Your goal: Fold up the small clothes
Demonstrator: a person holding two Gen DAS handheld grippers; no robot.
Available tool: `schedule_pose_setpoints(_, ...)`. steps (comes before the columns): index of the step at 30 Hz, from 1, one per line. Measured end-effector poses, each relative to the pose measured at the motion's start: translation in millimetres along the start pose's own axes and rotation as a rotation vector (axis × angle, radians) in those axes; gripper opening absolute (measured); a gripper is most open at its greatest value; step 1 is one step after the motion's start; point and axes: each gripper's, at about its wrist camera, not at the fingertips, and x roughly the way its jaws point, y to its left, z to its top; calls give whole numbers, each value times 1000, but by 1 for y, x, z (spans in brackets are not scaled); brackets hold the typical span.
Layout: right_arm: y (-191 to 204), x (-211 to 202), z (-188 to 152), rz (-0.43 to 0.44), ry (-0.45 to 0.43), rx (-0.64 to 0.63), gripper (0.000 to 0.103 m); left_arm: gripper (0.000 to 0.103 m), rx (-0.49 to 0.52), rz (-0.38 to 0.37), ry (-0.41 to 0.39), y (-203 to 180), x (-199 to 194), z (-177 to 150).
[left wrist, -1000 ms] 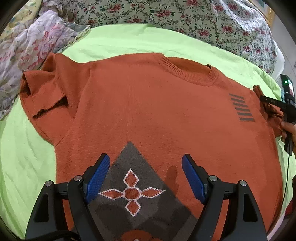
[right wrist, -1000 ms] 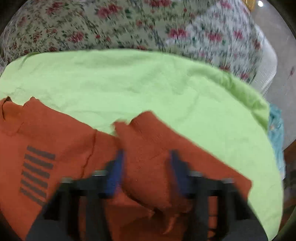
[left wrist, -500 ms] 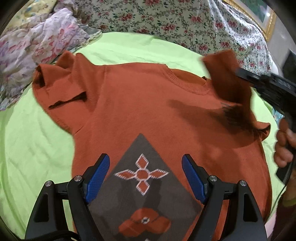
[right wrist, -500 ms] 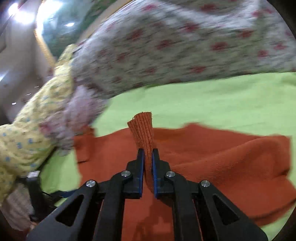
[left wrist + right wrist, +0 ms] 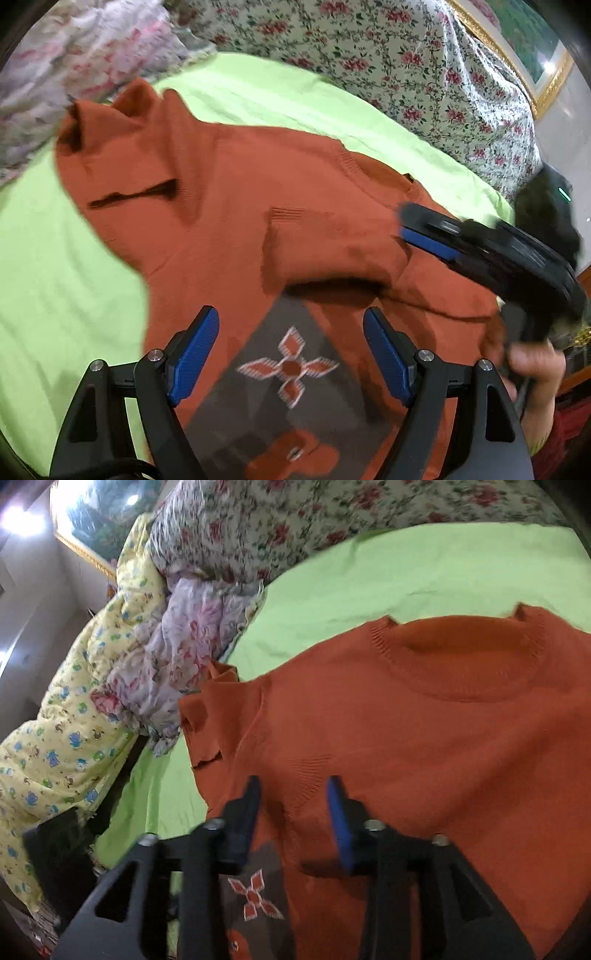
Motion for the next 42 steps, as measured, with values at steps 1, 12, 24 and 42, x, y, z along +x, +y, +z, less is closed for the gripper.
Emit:
schedule_pose_setpoints(1,-2,-13,-3,-9,-29,-2,47,81,-7,-13,14,-1,8,4)
schedule_pose_setpoints(12,-53,-133,-63,-130,-224,135,56,82,-167,-162,118,-1,79,32)
schedule_pose_setpoints(24,-67,-180,-102,-190,-291,190,57,83,-443,-431,114,51,79,43)
schedule_pose_setpoints(42,-103,-209,-77,-420,-396,203,57,3,-121,-64,-92,47,47,73)
